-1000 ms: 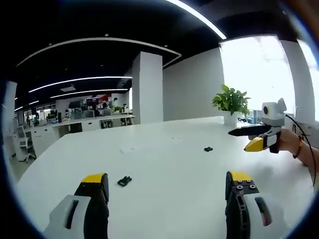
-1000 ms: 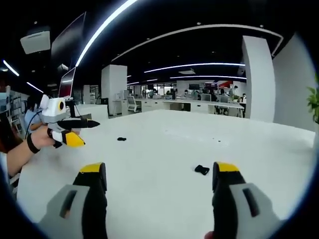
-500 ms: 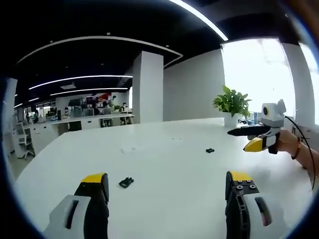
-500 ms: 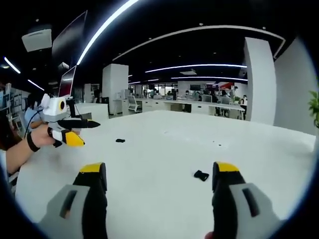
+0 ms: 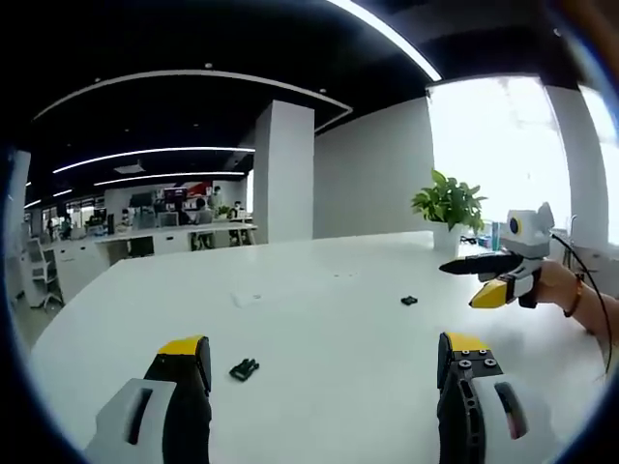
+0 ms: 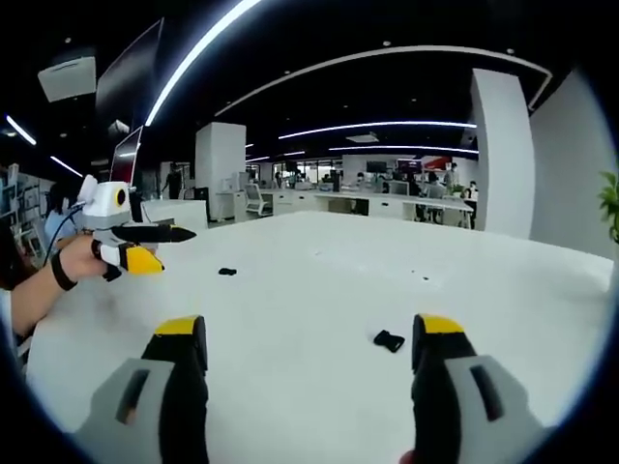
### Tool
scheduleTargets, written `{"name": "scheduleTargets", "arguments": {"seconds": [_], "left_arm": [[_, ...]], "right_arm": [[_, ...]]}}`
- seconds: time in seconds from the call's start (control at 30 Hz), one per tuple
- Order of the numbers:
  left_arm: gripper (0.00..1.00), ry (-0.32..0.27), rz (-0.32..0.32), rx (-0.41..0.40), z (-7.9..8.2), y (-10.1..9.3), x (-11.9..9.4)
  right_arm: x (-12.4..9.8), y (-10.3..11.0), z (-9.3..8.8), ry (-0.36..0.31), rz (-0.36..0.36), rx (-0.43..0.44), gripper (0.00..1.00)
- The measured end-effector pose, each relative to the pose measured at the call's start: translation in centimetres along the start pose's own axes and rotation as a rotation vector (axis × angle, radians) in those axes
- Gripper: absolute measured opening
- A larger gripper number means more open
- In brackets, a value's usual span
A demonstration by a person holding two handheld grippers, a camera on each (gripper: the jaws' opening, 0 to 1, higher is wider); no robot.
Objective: Snap the two parts of the plastic buckle together until the buckle closes and remains connected.
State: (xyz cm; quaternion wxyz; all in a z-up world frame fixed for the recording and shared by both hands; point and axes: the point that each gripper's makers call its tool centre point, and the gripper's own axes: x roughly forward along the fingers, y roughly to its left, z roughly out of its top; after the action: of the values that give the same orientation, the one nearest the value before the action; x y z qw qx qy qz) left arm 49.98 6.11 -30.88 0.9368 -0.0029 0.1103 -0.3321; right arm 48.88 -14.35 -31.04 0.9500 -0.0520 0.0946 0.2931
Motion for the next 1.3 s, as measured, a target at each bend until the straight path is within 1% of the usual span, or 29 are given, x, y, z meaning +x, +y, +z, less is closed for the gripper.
{"name": "scheduleTargets", "arguments": {"seconds": [0.13, 0.23, 0.33, 0.5, 0.57, 0.63, 0.8, 0.9, 1.0, 1.1, 1.17, 1.3], "left_arm": [[0.99, 0.019, 0.001, 0.005, -0.4, 0.0, 0.1], [0.99, 0.01, -0.004, -0.005, -0.3, 0.0, 0.0], [0.99, 0.012, 0.002, 0.001, -0.4, 0.1, -0.1], [0.99, 0.004, 0.002, 0.0, -0.2, 0.1, -0.2], [0.99, -0.004, 0.006, -0.003, 0.0, 0.1, -0.3], [0.99, -0.009, -0.001, -0.002, 0.1, -0.1, -0.2], [0.99, -0.006, 0.004, -0.003, 0.3, 0.1, 0.1], [0.99, -0.006, -0.003, 0.003, 0.3, -0.1, 0.2], [0.99, -0.004, -0.01, -0.01, 0.2, -0.3, 0.5], [0.99, -0.003, -0.002, -0.002, 0.2, 0.0, 0.7], [0.99, -0.007, 0.005, -0.01, 0.2, 0.3, 0.9], [0.99, -0.006, 0.006, -0.01, 0.3, 0.5, 1.3]], "right_arm": [[0.1, -0.1, -0.5, 0.018, -0.001, 0.0, 0.88], [0.1, -0.3, -0.5, 0.011, -0.004, 0.007, 0.87], [0.2, -0.4, -0.7, 0.024, -0.005, 0.005, 0.87], [0.3, -0.4, -0.1, 0.007, -0.009, 0.009, 0.87], [0.5, -0.3, 0.0, 0.013, 0.001, 0.005, 0.87], [0.7, -0.5, 0.2, 0.003, -0.01, 0.017, 0.87], [0.7, -0.7, 0.0, 0.006, -0.009, 0.02, 0.87], [0.7, -0.9, -0.1, 0.011, -0.014, 0.015, 0.87], [0.8, -1.1, -0.1, 0.014, -0.011, 0.022, 0.87], [1.0, -1.2, 0.0, 0.003, -0.012, 0.024, 0.87], [1.2, -1.3, -0.1, 0.017, -0.013, 0.02, 0.87], [1.8, -1.6, -0.1, 0.015, -0.019, 0.028, 0.87]]}}
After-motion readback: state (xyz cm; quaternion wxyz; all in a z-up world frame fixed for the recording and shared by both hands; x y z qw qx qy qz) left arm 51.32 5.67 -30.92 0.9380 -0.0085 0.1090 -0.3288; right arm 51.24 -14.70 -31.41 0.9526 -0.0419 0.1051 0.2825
